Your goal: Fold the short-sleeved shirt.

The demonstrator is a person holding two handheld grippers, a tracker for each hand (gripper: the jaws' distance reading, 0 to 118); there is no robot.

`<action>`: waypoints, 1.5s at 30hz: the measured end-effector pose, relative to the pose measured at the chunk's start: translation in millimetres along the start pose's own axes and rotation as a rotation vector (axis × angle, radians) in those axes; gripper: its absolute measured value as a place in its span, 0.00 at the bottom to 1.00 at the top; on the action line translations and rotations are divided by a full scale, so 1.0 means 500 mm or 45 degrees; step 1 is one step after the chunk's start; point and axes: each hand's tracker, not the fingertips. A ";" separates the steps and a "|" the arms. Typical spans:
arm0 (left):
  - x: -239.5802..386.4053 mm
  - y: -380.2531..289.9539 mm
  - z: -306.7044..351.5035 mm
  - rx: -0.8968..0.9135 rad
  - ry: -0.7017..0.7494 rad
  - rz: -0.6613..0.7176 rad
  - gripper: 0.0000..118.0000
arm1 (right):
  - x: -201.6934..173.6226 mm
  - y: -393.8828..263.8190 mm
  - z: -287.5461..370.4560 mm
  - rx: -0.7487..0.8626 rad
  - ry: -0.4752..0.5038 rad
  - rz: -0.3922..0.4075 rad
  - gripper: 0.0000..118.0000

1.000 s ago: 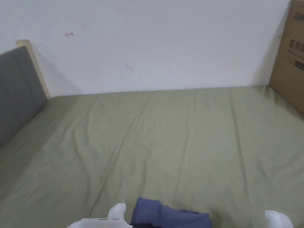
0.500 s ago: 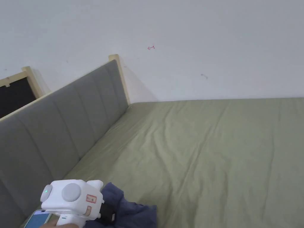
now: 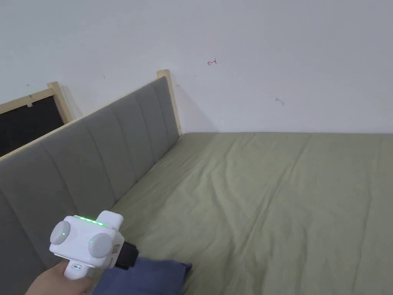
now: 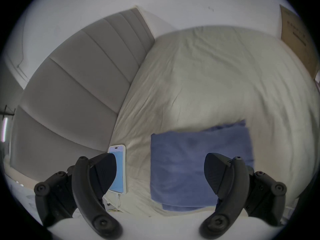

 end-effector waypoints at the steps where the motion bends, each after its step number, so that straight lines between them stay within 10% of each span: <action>1: 0.011 0.001 0.019 0.014 -0.027 0.005 0.91 | 0.002 0.002 0.003 0.008 0.004 -0.005 0.02; 5: 0.127 -0.017 0.074 -0.097 -0.270 -0.016 0.88 | 0.005 0.007 0.014 0.032 0.011 -0.020 0.02; 9: 0.276 -0.067 0.138 0.027 -0.493 0.036 0.01 | 0.005 0.011 0.028 0.039 -0.001 -0.018 0.02; 15: 0.451 -0.099 0.295 0.429 -0.800 0.339 0.02 | -0.020 0.012 0.098 0.299 -0.058 0.073 0.02; 23: 0.533 -0.032 0.536 1.203 -0.482 0.255 0.02 | -0.099 0.057 0.247 0.994 -0.145 0.269 0.02; 36: 0.574 -0.001 0.563 1.289 -0.407 0.372 0.02 | -0.112 0.080 0.220 1.230 -0.376 0.261 0.04; 38: 0.573 -0.002 0.560 1.281 -0.390 0.375 0.08 | -0.117 0.078 0.220 1.244 -0.480 0.235 0.14; 42: 0.567 -0.006 0.560 1.279 -0.399 0.374 0.79 | -0.116 0.073 0.222 1.247 -0.453 0.248 0.88; 45: 0.564 -0.016 0.565 1.297 -0.412 0.382 1.00 | -0.120 0.067 0.223 1.262 -0.458 0.259 0.99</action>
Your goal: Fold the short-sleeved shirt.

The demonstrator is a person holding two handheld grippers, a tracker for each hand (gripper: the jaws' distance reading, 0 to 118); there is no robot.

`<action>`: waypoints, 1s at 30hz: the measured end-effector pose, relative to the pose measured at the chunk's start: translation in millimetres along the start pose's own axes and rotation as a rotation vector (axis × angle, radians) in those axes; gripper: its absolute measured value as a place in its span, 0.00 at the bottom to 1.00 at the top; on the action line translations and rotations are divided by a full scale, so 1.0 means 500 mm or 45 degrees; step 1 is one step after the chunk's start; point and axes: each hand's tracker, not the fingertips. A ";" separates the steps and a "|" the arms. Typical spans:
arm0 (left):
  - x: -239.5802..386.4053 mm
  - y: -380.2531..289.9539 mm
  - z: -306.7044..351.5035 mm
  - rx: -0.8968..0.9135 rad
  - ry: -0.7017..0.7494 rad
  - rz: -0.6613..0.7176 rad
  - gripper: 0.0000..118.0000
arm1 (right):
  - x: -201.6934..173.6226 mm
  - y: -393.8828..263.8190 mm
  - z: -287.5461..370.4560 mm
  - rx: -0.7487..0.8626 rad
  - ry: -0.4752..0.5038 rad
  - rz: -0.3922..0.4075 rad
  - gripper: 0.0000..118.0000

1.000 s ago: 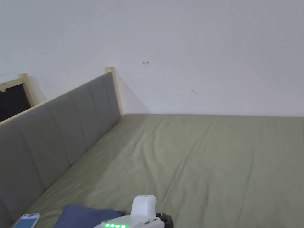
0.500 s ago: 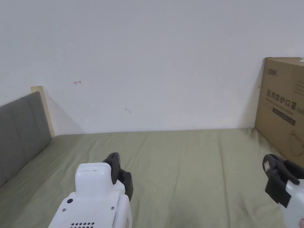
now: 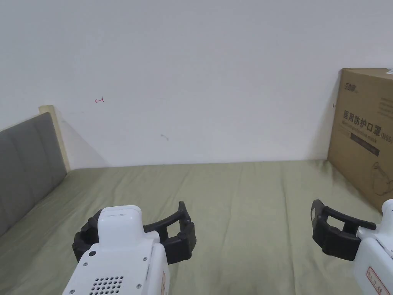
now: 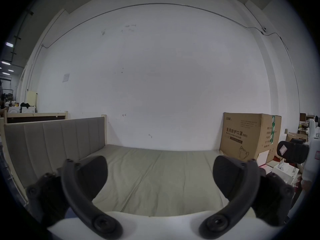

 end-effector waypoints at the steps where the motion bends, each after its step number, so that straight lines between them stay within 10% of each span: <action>1: 0.002 0.000 0.001 -0.006 0.004 -0.004 1.00 | -0.002 0.001 0.002 0.003 0.002 0.004 1.00; 30: -0.008 0.012 -0.024 -0.141 0.011 -0.002 1.00 | -0.030 0.011 -0.002 -0.044 0.096 0.087 1.00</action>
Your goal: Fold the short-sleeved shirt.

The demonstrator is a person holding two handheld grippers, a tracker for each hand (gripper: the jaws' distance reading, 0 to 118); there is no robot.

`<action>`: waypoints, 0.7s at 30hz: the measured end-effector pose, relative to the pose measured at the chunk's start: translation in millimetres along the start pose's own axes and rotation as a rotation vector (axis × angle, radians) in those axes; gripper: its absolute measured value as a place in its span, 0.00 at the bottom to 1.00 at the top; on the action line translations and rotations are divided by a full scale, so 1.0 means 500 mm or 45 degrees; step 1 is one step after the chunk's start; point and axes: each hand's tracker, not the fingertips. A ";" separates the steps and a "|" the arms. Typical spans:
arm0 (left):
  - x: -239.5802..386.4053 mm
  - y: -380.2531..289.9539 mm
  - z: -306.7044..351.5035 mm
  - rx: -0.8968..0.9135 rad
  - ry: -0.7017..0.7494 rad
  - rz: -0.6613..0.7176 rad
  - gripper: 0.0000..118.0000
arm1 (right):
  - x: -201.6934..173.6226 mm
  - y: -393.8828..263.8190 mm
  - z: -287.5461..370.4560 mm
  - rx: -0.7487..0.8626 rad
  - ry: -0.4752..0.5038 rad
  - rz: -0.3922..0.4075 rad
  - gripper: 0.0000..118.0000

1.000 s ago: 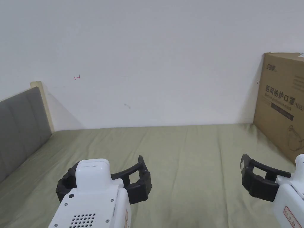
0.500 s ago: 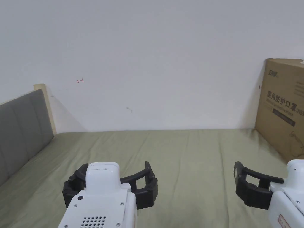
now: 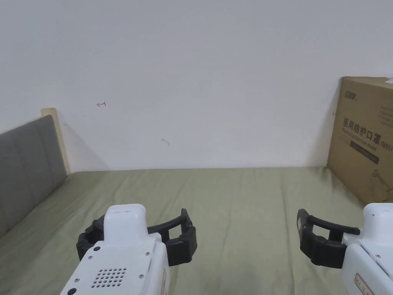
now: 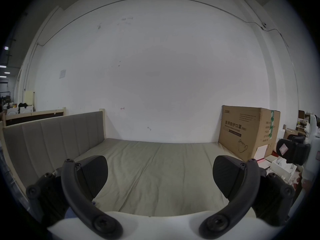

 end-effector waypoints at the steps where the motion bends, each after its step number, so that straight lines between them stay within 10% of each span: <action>1: 0.001 0.000 -0.004 -0.019 0.033 -0.002 1.00 | 0.000 -0.001 -0.001 -0.009 0.008 -0.004 1.00; 21: -0.004 0.005 -0.010 -0.119 0.067 0.113 1.00 | -0.018 -0.024 -0.006 -0.099 0.057 0.004 1.00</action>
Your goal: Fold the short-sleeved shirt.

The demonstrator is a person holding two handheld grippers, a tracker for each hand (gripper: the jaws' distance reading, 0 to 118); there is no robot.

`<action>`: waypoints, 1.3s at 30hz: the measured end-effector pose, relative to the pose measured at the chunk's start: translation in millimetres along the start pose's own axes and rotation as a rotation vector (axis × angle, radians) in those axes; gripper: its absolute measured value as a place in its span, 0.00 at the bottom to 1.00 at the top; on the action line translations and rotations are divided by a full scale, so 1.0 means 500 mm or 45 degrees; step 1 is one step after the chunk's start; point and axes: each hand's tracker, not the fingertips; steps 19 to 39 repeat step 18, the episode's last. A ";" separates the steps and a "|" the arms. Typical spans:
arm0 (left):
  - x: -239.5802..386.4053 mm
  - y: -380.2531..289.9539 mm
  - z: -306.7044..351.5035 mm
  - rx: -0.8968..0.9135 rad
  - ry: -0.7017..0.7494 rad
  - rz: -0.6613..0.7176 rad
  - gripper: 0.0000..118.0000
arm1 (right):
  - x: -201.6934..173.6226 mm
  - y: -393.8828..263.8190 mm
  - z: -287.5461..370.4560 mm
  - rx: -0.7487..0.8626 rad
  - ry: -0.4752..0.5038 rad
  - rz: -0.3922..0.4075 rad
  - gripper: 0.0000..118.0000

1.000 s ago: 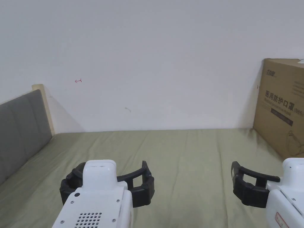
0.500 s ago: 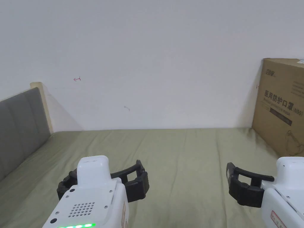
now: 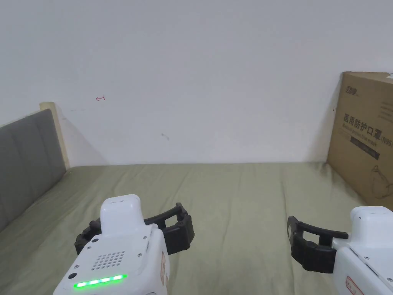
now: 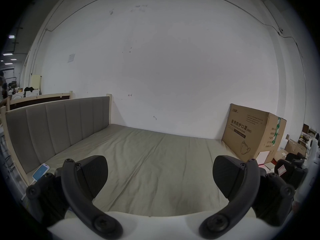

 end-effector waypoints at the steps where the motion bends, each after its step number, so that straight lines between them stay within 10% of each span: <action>1: 0.005 0.000 -0.001 -0.009 0.014 -0.002 1.00 | 0.000 -0.001 -0.001 -0.003 0.004 -0.002 1.00; 39: 0.079 -0.018 -0.005 -0.081 -0.111 -0.066 1.00 | 0.012 -0.018 -0.012 -0.025 -0.016 -0.021 1.00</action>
